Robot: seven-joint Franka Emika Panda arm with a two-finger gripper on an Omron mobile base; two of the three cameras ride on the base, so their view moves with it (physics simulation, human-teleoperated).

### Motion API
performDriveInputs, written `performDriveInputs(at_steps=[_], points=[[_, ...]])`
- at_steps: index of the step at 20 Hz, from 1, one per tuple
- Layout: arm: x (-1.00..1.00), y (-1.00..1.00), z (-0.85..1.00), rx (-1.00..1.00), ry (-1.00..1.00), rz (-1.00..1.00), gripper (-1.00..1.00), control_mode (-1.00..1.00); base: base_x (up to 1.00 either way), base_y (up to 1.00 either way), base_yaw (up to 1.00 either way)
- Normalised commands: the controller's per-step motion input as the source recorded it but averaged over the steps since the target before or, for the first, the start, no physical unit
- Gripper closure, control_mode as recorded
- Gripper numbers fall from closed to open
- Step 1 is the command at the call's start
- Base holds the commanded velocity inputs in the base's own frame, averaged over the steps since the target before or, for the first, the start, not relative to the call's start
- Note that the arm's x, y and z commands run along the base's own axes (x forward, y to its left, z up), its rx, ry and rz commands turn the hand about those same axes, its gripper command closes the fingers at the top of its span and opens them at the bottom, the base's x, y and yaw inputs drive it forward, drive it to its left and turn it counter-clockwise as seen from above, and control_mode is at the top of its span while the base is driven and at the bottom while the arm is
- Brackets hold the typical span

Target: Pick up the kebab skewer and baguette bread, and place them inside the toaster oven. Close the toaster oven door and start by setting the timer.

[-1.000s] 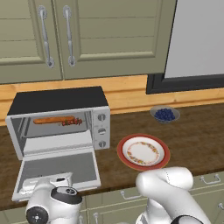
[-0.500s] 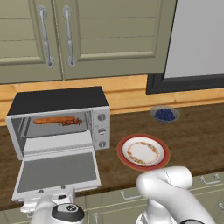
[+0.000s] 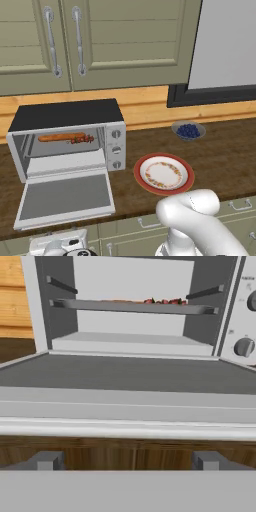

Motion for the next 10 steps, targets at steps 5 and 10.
performDriveInputs(at_steps=[5,10], points=[[0.00,0.00,-0.02,0.00,-0.01,0.00,-1.00,-1.00,0.00,0.00,0.00],[0.00,0.00,0.00,0.00,0.00,0.00,-1.00,-1.00,0.00,0.00,0.00]])
